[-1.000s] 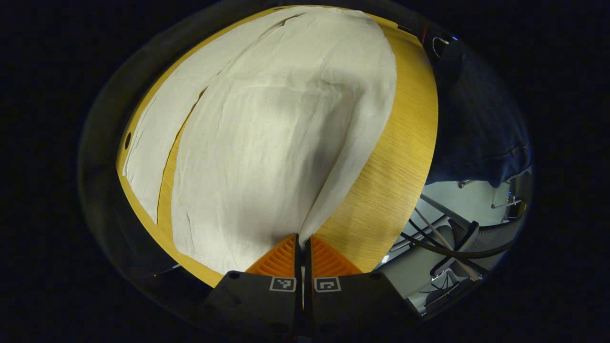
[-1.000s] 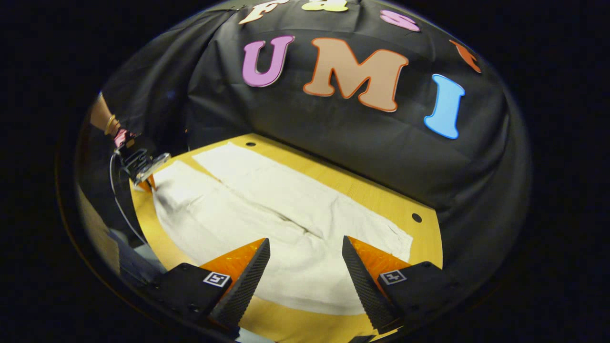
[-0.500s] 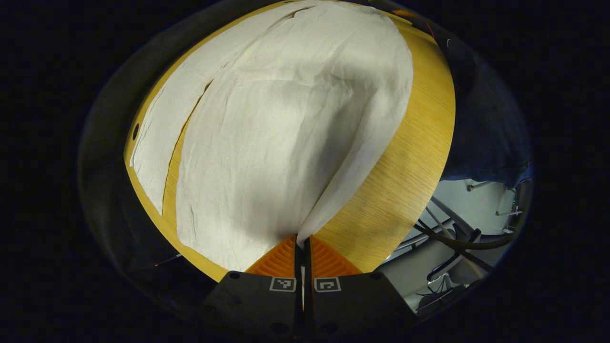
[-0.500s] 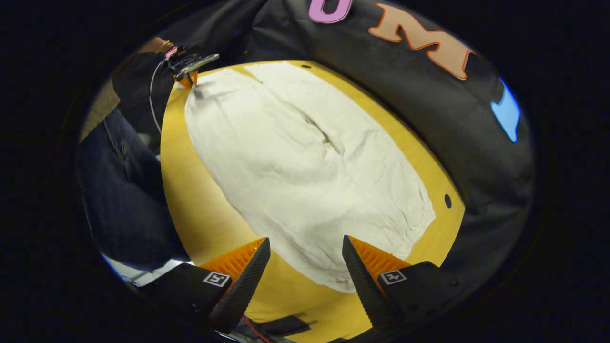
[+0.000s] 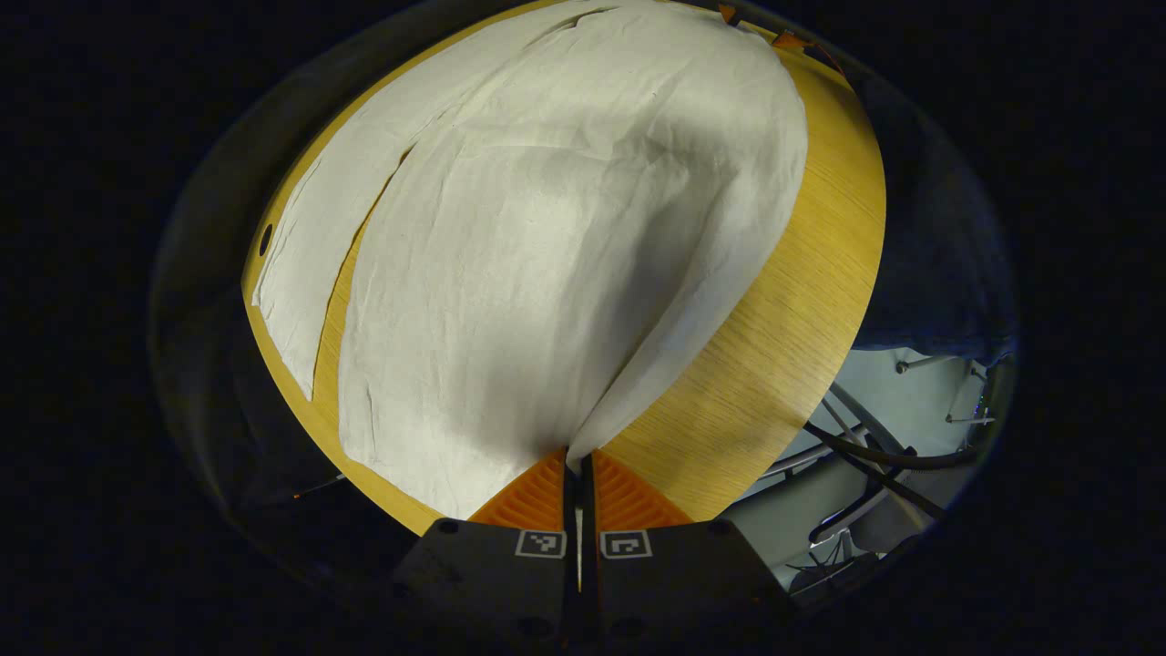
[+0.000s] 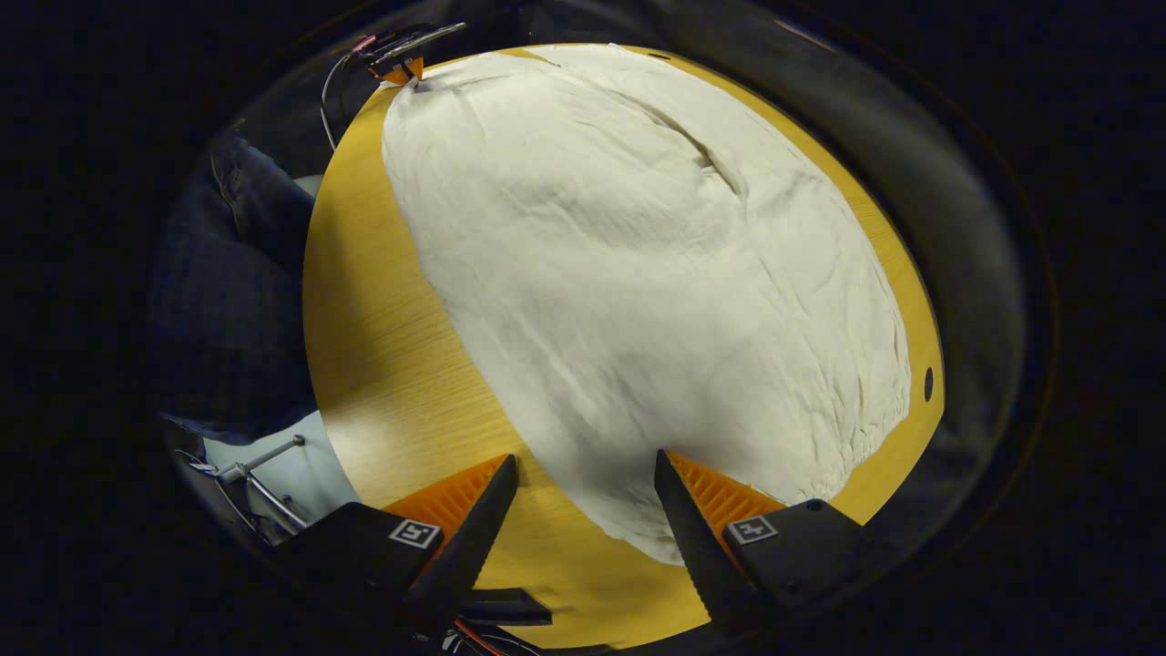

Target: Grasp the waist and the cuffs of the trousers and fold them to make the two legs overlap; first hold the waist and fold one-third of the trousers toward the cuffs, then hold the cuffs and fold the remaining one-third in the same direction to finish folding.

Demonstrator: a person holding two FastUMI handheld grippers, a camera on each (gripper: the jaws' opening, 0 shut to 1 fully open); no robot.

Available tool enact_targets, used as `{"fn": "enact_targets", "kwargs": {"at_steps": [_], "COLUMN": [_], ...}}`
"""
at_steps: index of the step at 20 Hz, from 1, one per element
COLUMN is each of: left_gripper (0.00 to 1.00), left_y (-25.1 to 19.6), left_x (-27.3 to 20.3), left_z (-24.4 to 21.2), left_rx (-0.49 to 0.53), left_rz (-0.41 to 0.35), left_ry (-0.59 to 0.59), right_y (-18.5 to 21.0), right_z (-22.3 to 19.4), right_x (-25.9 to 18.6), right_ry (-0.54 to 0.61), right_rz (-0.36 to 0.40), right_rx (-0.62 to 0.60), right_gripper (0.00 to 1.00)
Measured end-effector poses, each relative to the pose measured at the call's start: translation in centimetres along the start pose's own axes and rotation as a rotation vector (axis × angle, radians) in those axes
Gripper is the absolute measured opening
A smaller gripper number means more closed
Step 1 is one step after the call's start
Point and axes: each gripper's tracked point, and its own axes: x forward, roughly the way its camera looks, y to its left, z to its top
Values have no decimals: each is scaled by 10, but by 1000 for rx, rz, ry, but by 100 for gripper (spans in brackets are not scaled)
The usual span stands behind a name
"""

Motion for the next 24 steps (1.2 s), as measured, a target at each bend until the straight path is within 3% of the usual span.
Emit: {"fn": "enact_targets", "kwargs": {"at_steps": [1, 2, 4, 10, 13, 14, 19, 24], "left_gripper": [0, 0, 0, 0, 0, 0, 0, 0], "left_y": [0, 0, -1, -1, 0, 0, 0, 2], "left_x": [0, 1, 1, 2, 2, 2, 3, 3], "left_z": [0, 0, 0, 0, 0, 1, 1, 2], "left_rx": [-2, 2, 5, 6, -2, 1, -17, -84], "left_rz": [-2, -2, -7, -16, -11, -11, -10, 8], "left_ry": [2, 5, 6, -7, -20, -25, -32, -81], "right_y": [3, 0, -9, -22, -22, -22, -24, -27], "right_z": [-1, 1, 2, 2, 2, 3, 2, 2], "right_x": [0, 1, 3, 1, 2, 1, 0, -5], "right_ry": [15, 13, 32, 45, 48, 46, 28, -17], "right_rz": [27, 31, 15, -63, -78, -78, -113, -225], "right_rx": [16, 21, 73, 76, 65, 64, 97, 193], "right_gripper": [90, 92, 77, 14, 14, 9, 2, 3]}}
